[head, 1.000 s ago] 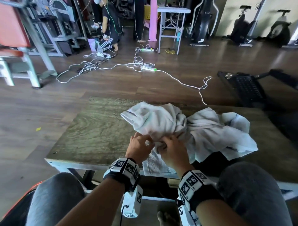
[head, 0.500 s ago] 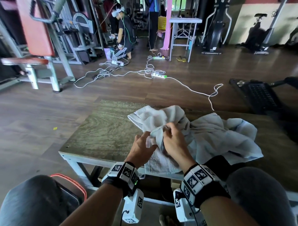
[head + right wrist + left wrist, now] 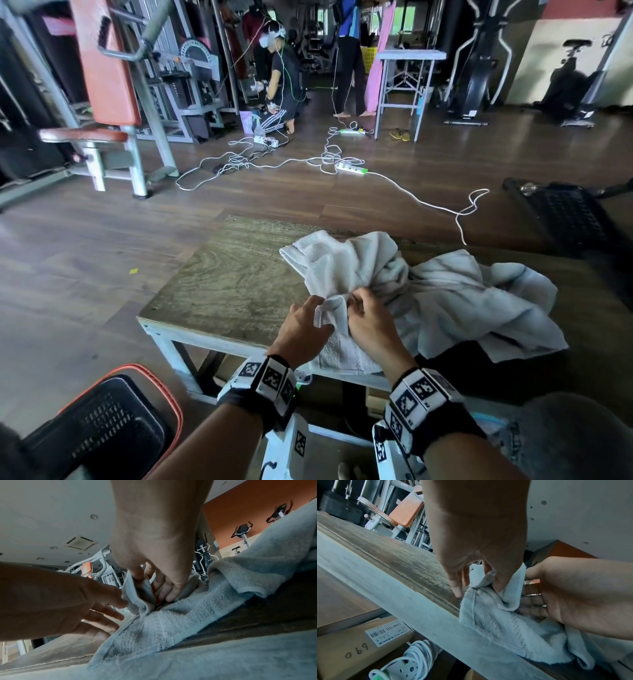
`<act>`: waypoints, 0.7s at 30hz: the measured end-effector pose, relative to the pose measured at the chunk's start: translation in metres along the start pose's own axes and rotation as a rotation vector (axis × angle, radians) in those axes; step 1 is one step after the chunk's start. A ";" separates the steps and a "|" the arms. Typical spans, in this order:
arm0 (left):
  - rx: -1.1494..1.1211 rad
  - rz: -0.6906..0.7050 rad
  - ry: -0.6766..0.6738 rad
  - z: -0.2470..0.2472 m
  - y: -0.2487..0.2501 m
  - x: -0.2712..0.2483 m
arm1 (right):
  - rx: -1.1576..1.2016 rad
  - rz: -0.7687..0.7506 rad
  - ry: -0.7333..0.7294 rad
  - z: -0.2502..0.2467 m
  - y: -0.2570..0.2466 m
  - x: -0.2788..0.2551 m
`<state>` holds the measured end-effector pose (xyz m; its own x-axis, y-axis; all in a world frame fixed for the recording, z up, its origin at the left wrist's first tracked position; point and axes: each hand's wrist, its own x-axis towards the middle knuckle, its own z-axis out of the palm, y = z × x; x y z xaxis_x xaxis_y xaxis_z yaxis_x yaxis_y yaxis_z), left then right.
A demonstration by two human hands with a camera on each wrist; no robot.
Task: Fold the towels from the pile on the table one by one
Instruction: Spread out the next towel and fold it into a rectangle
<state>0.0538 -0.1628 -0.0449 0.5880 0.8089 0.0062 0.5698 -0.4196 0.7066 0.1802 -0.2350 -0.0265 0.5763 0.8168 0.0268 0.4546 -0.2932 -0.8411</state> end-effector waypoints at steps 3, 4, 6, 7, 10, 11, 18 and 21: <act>0.014 -0.017 0.006 0.002 0.002 0.001 | 0.005 0.007 -0.007 0.000 0.001 0.000; 0.022 -0.013 0.005 0.002 0.002 0.001 | 0.003 0.009 -0.009 -0.001 0.001 0.001; 0.030 -0.011 0.009 0.004 0.000 0.000 | 0.004 0.004 -0.015 0.000 0.001 0.003; 0.032 -0.011 0.010 0.004 -0.001 -0.001 | 0.009 0.001 -0.017 0.000 0.001 0.004; 0.019 0.006 0.025 0.003 -0.003 0.000 | 0.021 -0.025 -0.012 0.000 -0.002 0.005; 0.016 0.014 0.024 0.003 -0.002 0.000 | 0.028 -0.036 0.004 0.000 -0.002 0.005; 0.002 0.134 0.102 -0.007 0.004 -0.001 | 0.154 -0.075 0.201 -0.009 -0.019 0.006; -0.009 0.115 0.112 -0.015 0.012 0.006 | 0.191 -0.082 0.207 -0.017 -0.030 0.010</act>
<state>0.0551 -0.1567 -0.0260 0.5811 0.7968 0.1657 0.4969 -0.5086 0.7032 0.1835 -0.2261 0.0080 0.6783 0.7093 0.1920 0.3804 -0.1154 -0.9176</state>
